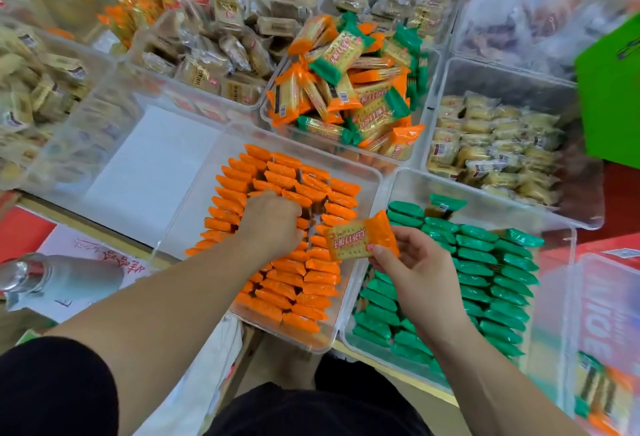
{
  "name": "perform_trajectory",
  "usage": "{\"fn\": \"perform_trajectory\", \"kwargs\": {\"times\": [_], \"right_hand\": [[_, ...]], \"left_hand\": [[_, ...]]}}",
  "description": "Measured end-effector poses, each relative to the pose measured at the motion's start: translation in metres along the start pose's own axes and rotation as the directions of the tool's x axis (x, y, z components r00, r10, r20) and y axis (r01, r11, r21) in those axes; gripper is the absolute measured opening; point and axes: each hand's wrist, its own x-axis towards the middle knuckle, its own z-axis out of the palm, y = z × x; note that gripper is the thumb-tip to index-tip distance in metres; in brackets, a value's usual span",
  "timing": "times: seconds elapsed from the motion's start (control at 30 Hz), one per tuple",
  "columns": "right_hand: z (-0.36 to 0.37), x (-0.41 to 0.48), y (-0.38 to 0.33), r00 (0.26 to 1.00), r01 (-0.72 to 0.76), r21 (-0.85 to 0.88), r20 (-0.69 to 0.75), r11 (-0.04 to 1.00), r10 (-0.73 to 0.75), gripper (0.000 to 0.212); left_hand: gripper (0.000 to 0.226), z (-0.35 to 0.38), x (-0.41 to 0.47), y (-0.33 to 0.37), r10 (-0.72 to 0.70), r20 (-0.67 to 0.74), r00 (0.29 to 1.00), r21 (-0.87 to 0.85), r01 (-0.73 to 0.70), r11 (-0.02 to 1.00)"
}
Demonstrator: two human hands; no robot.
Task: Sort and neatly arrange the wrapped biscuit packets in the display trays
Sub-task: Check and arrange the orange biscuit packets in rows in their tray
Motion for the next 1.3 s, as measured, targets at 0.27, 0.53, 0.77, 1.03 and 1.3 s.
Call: {"fn": "perform_trajectory", "kwargs": {"times": [0.27, 0.53, 0.77, 1.03, 1.3], "right_hand": [[0.0, 0.005, 0.008, 1.0, -0.018, 0.001, -0.017, 1.0, 0.018, 0.017], [0.006, 0.018, -0.004, 0.994, 0.099, -0.138, -0.035, 0.985, -0.105, 0.019], [0.045, 0.048, -0.02, 0.955, 0.295, -0.405, 0.085, 0.865, -0.285, 0.017], [0.103, 0.079, 0.0, 0.911, 0.412, -0.657, 0.323, 0.632, -0.258, 0.025], [0.131, 0.087, 0.013, 0.886, 0.463, -0.843, 0.446, 0.275, -0.127, 0.019]], "left_hand": [[0.027, 0.018, 0.005, 0.005, 0.007, -0.026, 1.0, 0.011, -0.006, 1.0], [0.017, -0.002, -0.019, -0.012, 0.043, -0.256, 0.966, -0.154, -0.085, 0.984], [0.011, -0.03, -0.092, -0.027, -0.353, -0.329, 0.876, -0.627, 0.077, 0.775], [0.006, -0.032, -0.144, -0.024, -0.713, 0.008, 0.701, -0.977, 0.159, 0.145], [0.013, -0.022, -0.17, -0.028, -0.649, 0.181, 0.739, -0.983, 0.155, -0.098]]}}
